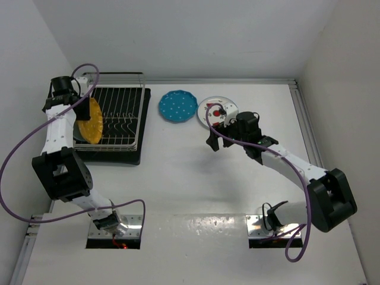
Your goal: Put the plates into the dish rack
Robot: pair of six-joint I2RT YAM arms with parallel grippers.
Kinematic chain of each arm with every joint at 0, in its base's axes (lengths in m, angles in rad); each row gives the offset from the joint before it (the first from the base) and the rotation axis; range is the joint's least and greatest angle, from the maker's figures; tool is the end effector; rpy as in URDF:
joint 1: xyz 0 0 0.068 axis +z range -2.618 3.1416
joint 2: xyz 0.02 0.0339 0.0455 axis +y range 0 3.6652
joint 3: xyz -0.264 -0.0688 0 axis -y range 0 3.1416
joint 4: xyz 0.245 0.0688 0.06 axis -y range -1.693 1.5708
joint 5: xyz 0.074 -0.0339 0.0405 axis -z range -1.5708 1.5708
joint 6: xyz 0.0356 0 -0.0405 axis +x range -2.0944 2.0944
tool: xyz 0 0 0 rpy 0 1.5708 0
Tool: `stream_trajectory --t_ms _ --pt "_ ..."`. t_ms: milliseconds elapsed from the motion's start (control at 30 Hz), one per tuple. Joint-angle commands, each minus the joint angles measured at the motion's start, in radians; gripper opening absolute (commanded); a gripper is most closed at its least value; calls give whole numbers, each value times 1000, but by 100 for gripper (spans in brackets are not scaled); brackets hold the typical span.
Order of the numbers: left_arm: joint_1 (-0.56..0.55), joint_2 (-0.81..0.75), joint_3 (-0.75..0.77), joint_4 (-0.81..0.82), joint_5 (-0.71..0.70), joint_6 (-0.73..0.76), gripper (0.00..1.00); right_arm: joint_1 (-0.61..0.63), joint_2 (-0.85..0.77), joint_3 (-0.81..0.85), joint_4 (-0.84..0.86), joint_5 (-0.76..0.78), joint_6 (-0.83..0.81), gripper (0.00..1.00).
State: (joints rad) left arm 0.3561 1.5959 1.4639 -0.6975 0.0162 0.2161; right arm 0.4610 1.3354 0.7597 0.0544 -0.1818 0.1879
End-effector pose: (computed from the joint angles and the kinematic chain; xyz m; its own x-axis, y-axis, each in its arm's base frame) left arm 0.3296 0.1220 0.3238 -0.7478 -0.0494 -0.6621 -0.1822 0.9742 0.1331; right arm 0.2579 0.1353 0.2329 -0.5461 -0.0661 -0.8351 -0.4844 0.8382 0.2504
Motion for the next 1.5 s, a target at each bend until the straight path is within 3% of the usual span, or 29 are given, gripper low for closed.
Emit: stream_trajectory --t_ms 0,167,267,467,633,767,933,1033,1267,1367,1467 --pt "17 -63 16 62 -38 -4 34 2 -28 -3 7 22 15 90" --pt "17 -63 67 62 -38 -4 54 2 -30 9 -27 62 31 90" --pt "17 -63 111 62 -50 14 59 -1 -33 7 -41 74 30 90" --pt "-17 -63 199 13 -27 23 60 2 -42 -14 -25 76 33 90" --pt "-74 -63 330 -46 105 3 60 -1 -42 -5 -43 108 74 93" --pt "-212 -28 368 -59 209 -30 60 -19 -18 32 -117 214 175 94" --pt "-500 67 336 -59 235 -3 61 -45 -36 43 -241 544 323 99" --pt "-598 130 325 -28 197 -17 61 -80 -51 21 -286 582 366 99" --pt "-654 346 335 160 154 -152 64 -128 -67 6 -332 576 394 99" --pt "-678 482 427 268 -54 -200 67 -128 -81 -3 -320 561 366 99" --pt "-678 597 550 291 -166 -268 68 -125 -94 -13 -312 547 348 99"
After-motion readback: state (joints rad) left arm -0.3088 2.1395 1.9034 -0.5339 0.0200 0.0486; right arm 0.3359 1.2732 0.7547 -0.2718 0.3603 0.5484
